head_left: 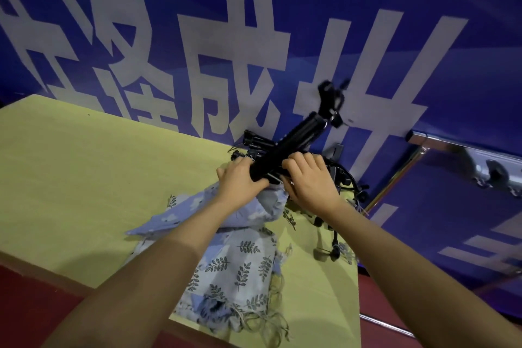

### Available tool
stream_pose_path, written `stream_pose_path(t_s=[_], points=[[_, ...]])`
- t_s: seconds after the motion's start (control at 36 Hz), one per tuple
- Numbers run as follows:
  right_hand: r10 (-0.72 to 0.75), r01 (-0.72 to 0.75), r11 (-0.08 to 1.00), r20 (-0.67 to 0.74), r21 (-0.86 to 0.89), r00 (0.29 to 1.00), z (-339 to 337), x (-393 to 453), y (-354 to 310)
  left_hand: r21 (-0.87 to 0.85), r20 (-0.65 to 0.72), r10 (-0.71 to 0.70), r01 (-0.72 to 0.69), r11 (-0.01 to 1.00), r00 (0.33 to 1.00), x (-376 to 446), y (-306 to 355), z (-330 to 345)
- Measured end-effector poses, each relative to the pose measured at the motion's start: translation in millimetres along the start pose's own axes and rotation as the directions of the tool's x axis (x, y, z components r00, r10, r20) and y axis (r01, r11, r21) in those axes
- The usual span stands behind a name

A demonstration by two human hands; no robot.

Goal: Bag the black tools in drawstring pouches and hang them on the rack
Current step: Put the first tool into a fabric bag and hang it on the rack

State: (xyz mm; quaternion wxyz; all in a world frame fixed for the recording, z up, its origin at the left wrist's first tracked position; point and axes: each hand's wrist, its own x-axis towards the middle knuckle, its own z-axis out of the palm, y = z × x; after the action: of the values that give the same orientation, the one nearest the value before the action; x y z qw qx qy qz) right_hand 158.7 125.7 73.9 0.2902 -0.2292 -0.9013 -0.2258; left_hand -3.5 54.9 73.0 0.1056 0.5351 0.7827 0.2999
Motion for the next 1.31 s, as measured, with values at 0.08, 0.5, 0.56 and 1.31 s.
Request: stream_pose_path(t_s=[0.08, 0.5, 0.56, 1.31], points=[[0.193, -0.222, 0.965, 0.191, 0.142, 0.963, 2.9, 0.9, 0.2, -0.131, -0.034, -0.047, 0.042, 0.991, 0.998, 1.6, 1.9, -7.4], [0.336, -0.673, 0.611, 0.634, 0.416, 0.696, 12.7, 6.7, -2.7, -0.292, -0.165, -0.076, 0.025, 0.956, 0.983, 3.5, -10.3, -25.3], [0.327, -0.649, 0.605, 0.599, 0.461, 0.731, 7.4, 13.5, -1.1, -0.277, -0.145, -0.088, 0.044, 0.960, 0.985, 3.5, -12.1, -21.4], [0.445, -0.623, 0.009, 0.555, 0.782, 0.703, -12.5, 89.2, -22.1, -0.188, -0.001, 0.030, -0.030, 0.982, 1.000, 15.7, -31.2, -23.7]])
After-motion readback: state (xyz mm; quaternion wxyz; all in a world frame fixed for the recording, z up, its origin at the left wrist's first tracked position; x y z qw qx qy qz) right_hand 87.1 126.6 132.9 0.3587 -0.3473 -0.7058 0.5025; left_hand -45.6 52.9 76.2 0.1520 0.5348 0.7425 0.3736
